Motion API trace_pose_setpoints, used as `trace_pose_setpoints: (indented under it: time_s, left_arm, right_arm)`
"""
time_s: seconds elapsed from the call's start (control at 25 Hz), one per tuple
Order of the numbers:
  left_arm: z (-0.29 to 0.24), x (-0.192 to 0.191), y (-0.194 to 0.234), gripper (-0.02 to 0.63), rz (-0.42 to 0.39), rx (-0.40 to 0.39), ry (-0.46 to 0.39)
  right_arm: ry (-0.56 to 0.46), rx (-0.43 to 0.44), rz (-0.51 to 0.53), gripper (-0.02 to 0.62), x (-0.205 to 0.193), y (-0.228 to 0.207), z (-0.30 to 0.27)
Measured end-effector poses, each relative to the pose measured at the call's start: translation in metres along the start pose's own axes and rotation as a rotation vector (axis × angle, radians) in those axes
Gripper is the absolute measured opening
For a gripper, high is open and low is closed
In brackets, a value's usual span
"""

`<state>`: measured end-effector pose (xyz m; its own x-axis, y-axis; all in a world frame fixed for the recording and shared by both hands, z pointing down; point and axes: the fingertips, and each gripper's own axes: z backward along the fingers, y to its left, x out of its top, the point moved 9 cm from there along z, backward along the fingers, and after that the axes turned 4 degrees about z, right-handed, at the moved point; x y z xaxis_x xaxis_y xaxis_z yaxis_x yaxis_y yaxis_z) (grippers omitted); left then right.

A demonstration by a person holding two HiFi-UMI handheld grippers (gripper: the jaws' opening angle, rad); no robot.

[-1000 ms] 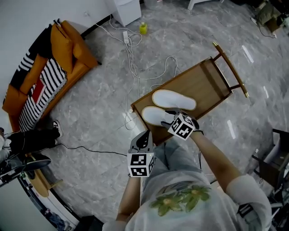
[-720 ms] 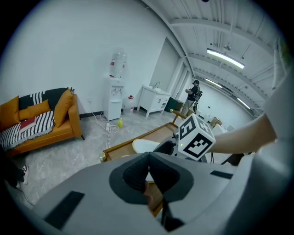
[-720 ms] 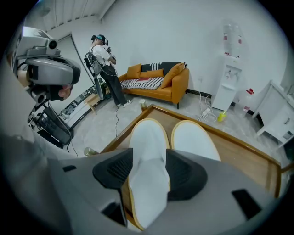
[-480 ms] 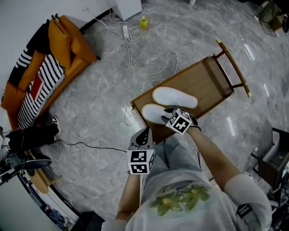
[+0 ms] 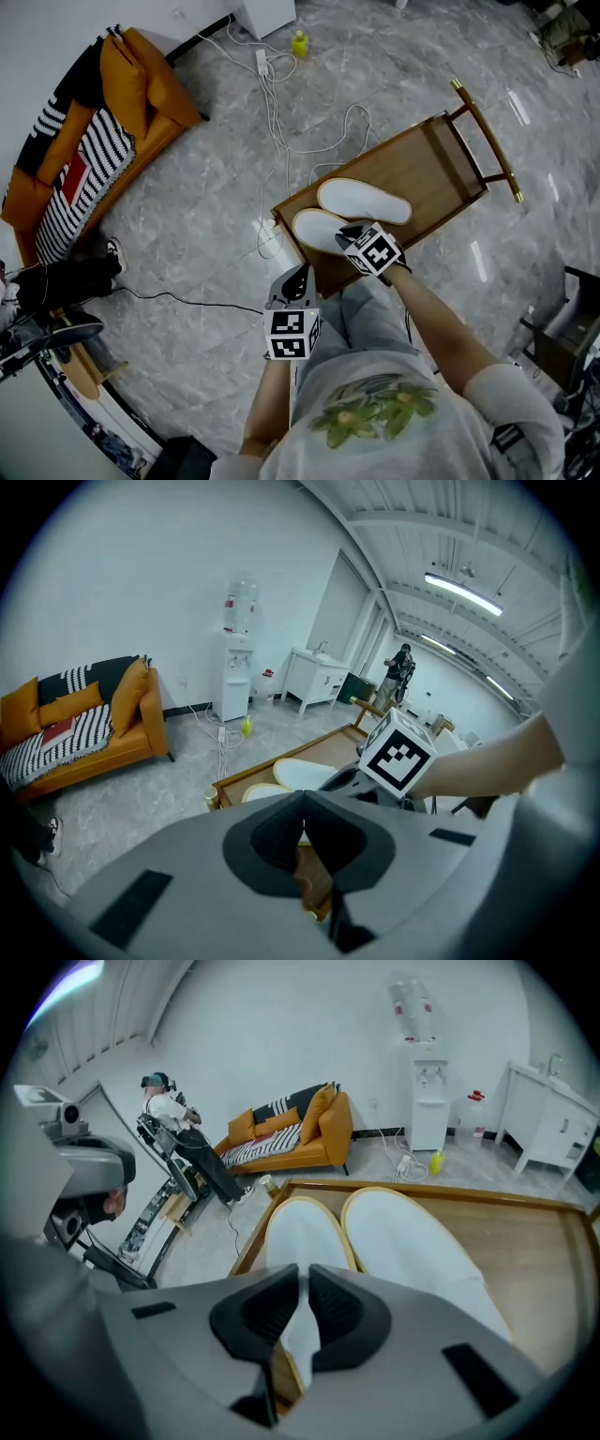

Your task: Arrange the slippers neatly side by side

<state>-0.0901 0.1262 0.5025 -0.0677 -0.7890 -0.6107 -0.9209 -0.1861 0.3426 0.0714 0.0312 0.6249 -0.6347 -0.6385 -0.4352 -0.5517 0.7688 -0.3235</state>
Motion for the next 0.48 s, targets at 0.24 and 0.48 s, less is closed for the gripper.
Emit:
trace_pose_setpoints:
  time_s: [0.24,0.48]
  left_arm:
    - [-0.0005,-0.0025,0.0002,0.016,0.0,0.004,0.006]
    - [0.004,-0.0033,0.0008,0.017,0.001,0.008,0.009]
  right_arm:
    - [-0.078,0.039,-0.203,0.035,0.0029,0.0008,-0.001]
    - [-0.121,0.062,-0.334,0.035,0.009,0.0078,-0.0041]
